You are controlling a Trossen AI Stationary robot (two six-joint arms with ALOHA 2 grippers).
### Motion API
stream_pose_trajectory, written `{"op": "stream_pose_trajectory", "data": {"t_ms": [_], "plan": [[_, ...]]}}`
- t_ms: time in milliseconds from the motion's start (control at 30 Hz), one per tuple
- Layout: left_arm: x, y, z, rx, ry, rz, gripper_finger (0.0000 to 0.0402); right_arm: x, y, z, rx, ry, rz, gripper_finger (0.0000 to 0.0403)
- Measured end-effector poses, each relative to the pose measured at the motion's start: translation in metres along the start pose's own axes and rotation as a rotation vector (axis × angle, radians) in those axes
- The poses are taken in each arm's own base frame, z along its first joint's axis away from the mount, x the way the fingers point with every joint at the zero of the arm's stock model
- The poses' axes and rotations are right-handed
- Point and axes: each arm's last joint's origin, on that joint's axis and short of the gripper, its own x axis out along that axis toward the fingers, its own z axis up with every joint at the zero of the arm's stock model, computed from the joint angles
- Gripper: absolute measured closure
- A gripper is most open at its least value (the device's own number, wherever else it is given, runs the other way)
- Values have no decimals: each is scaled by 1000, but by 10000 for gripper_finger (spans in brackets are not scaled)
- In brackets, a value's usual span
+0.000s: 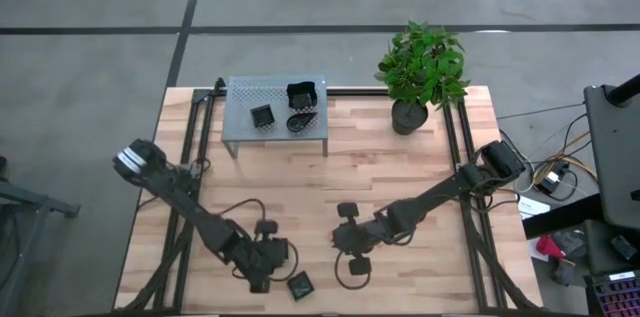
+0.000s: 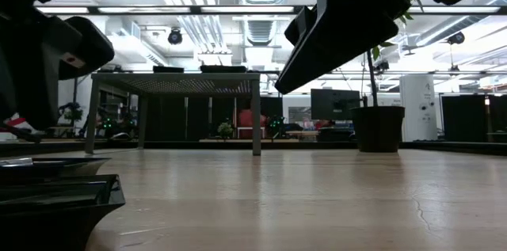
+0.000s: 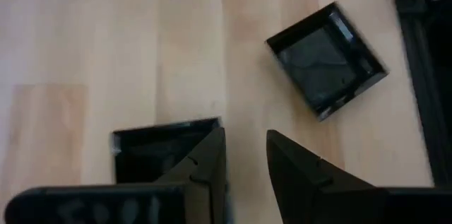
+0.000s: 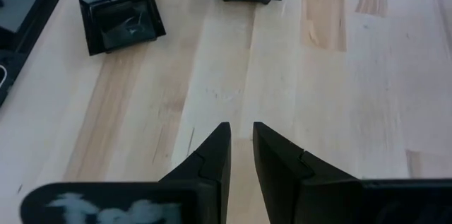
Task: Pick & Place Mini shaped plates
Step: Stack the square plate on top of the stacked square plates on the shelf
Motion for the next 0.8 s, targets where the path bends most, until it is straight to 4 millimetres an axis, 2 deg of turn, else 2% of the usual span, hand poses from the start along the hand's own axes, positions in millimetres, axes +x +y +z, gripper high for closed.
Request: {"op": "stream_pose_trajectory", "data": {"t_ms": [133, 400, 800], "plan": [[7, -6, -2, 8, -3, -6, 305, 0, 0, 0, 0, 0, 0, 346], [19, -4, -11, 27, 50, 38, 305, 0, 0, 0, 0, -1, 0, 346], [20, 2, -16, 45, 77, 108, 316, 0, 0, 0, 1, -2, 1, 346]]}}
